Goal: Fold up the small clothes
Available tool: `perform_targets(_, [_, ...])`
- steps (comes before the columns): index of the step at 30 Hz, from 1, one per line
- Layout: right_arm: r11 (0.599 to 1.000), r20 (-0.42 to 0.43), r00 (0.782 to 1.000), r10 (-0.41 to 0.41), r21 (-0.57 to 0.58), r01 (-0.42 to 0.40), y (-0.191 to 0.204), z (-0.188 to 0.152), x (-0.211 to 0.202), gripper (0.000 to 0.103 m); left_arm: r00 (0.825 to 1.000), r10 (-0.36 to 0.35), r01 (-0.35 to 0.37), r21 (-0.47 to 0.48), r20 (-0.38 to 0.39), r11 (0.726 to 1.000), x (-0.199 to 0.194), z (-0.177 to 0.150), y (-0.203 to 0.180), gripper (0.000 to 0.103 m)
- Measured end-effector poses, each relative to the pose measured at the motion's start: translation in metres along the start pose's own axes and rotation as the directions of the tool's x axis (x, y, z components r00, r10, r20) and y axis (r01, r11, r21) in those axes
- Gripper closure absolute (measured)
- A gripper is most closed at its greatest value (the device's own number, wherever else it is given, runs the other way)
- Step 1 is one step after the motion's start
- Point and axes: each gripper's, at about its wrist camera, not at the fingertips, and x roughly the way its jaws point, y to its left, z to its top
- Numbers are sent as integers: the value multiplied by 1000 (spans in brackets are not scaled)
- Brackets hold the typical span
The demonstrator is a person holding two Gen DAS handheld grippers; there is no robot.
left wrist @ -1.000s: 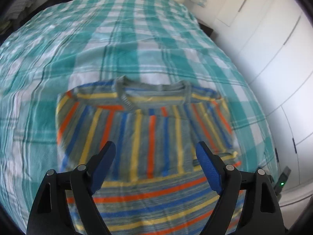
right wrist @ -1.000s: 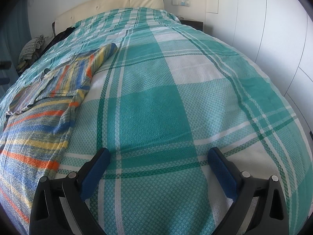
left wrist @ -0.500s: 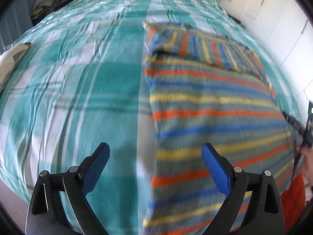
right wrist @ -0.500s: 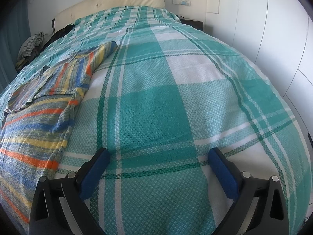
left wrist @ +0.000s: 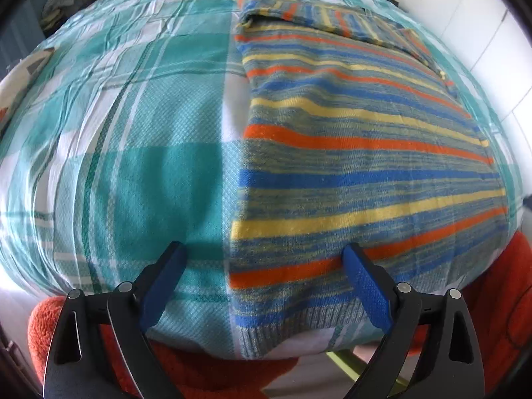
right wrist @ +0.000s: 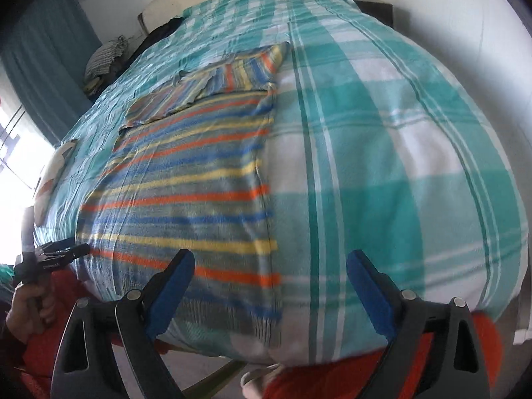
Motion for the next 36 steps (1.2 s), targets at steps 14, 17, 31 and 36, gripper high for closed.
perform_targets(14, [990, -314, 942, 118, 105, -89, 7, -25, 57, 62, 992, 42, -36, 52, -116, 998, 16, -8, -14, 31])
perform_targets(17, [992, -338, 935, 110, 93, -83, 10, -27, 60, 96, 988, 2, 3, 30, -154, 1000, 8, -7, -14, 97])
perform_targets(31, [872, -60, 888, 457, 227, -434, -8, 114, 15, 96, 918, -396, 385, -204, -13, 900, -36, 157, 19, 99])
perform_targets(36, [892, 42, 915, 401, 210, -400, -16, 246, 79, 96, 940, -339, 339, -229, 36, 913, 16, 282, 38, 87])
